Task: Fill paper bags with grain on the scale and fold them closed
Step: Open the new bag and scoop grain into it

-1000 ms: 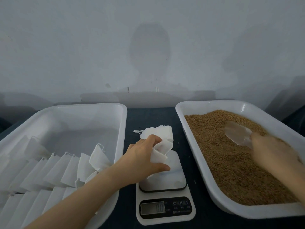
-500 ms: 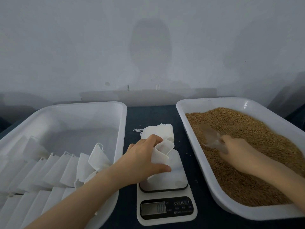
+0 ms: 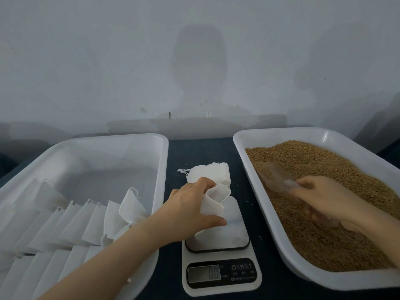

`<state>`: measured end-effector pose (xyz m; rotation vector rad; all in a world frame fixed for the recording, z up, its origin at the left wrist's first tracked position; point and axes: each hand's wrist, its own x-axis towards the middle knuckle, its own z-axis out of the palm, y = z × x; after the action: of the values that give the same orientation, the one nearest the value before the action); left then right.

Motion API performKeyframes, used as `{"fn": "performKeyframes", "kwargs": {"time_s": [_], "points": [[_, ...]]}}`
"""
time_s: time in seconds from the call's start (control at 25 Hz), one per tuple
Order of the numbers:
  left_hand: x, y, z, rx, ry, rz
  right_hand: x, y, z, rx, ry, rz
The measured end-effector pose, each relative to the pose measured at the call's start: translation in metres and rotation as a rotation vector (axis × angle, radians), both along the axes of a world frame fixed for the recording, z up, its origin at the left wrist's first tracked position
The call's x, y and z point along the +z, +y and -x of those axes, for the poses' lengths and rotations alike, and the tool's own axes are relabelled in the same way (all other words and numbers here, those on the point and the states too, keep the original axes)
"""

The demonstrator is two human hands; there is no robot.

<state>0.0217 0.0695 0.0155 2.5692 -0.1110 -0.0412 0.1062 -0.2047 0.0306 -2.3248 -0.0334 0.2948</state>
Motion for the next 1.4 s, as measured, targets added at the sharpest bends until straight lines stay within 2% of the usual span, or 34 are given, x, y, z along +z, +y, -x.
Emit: {"fn": "performKeyframes", "kwargs": {"time_s": [0.36, 0.64, 0.76, 1.0, 1.2, 1.4], "points": [[0.001, 0.001, 0.002, -0.005, -0.019, -0.014, -0.003, -0.004, 0.0, 0.015, 0.027, 0.031], [0.0, 0.001, 0.002, -0.015, -0.017, -0.007, 0.001, -0.007, 0.002, 0.011, -0.074, 0.043], [0.001, 0.001, 0.0, -0.014, -0.006, 0.013, 0.004, -0.005, 0.005, 0.014, -0.149, 0.067], [0.001, 0.001, -0.002, -0.009, 0.009, 0.076, 0.026, -0.013, 0.013, 0.129, -0.394, 0.263], [0.0, 0.002, -0.004, -0.006, 0.01, 0.116, 0.051, -0.03, 0.029, 0.192, -0.56, 0.226], [0.001, 0.002, -0.004, 0.013, -0.002, 0.138, 0.062, -0.037, 0.041, 0.325, -0.555, 0.204]]}}
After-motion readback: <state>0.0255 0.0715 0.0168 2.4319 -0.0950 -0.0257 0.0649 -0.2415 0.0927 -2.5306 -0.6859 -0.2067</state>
